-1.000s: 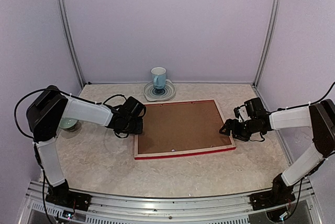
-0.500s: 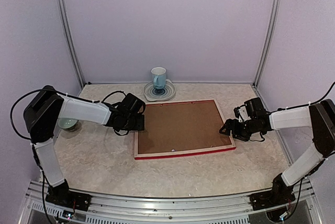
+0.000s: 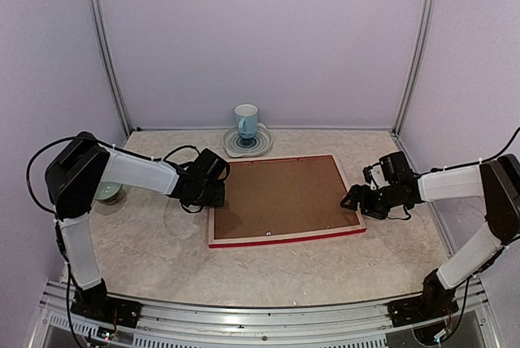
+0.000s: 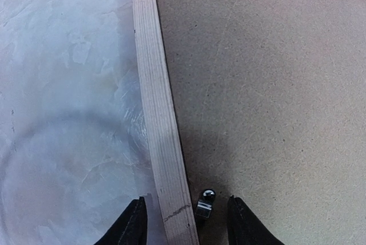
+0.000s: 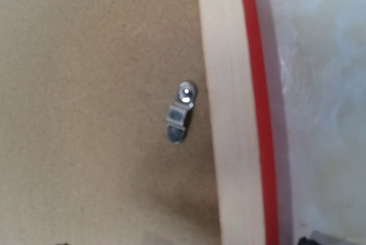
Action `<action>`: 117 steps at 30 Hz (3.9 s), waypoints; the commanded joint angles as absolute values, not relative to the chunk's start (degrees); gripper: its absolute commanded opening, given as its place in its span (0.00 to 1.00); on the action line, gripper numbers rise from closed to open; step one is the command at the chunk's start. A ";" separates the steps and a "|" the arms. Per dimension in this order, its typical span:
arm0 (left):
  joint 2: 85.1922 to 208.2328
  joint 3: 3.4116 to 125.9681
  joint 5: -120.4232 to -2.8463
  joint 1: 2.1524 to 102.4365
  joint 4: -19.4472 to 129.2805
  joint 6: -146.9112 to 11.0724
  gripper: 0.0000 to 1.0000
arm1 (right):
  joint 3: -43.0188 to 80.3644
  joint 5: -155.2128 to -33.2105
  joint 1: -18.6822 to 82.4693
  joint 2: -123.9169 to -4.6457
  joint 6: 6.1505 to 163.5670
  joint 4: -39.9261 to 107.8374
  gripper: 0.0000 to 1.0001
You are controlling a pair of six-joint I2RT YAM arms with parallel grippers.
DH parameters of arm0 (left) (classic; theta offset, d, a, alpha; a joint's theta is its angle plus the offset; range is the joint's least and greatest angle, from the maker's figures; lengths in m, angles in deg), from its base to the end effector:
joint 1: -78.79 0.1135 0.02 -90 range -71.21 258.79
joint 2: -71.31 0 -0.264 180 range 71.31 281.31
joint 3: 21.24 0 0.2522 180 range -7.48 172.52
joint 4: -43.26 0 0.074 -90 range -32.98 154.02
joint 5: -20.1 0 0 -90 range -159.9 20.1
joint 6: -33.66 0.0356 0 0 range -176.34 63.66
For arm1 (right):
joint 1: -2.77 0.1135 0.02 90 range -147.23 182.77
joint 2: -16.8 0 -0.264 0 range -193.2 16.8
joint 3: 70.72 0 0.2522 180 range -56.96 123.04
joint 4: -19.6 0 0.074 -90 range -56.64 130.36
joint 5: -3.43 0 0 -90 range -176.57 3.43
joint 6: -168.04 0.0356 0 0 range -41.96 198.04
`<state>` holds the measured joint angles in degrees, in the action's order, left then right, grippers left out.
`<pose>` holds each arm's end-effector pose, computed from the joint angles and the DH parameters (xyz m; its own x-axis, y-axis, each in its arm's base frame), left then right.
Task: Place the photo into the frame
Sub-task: Press the fastener onto the backboard.
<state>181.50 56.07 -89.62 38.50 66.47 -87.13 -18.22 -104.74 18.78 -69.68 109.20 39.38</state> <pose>0.2998 -0.2384 0.1351 -0.7819 0.0312 -0.6226 0.0755 0.9961 -0.0450 0.2629 0.0870 0.1491 -0.8907 0.2559 -0.3757 0.0253 0.8531 0.5211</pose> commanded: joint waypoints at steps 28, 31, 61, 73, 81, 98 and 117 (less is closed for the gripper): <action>178.12 54.74 -90.28 38.03 67.54 -87.15 0.41 | -16.43 -100.87 19.27 -68.36 107.20 42.48 0.87; 176.37 54.75 -90.59 37.68 68.04 -87.19 0.51 | -14.33 -98.84 19.21 -67.73 105.53 45.05 0.87; 171.06 47.61 -89.94 33.73 67.05 -88.77 0.63 | -2.15 -90.59 19.36 -79.89 99.92 50.34 0.74; 172.03 47.50 -89.50 33.53 66.70 -88.77 0.63 | -0.88 -88.58 20.45 -82.28 99.67 50.65 0.68; 172.29 47.88 -89.34 33.52 66.70 -88.60 0.63 | 0.27 -87.24 21.93 -83.73 99.47 51.43 0.67; 172.64 47.98 -89.32 33.44 66.78 -88.36 0.63 | 1.50 -82.17 24.73 -86.03 98.60 53.65 0.50; 172.97 48.59 -89.41 33.54 67.14 -88.16 0.63 | 1.21 -79.77 24.82 -84.98 97.41 54.48 0.41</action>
<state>172.89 47.94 -89.58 33.69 67.72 -88.24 1.17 -83.30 24.61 -84.56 98.38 51.97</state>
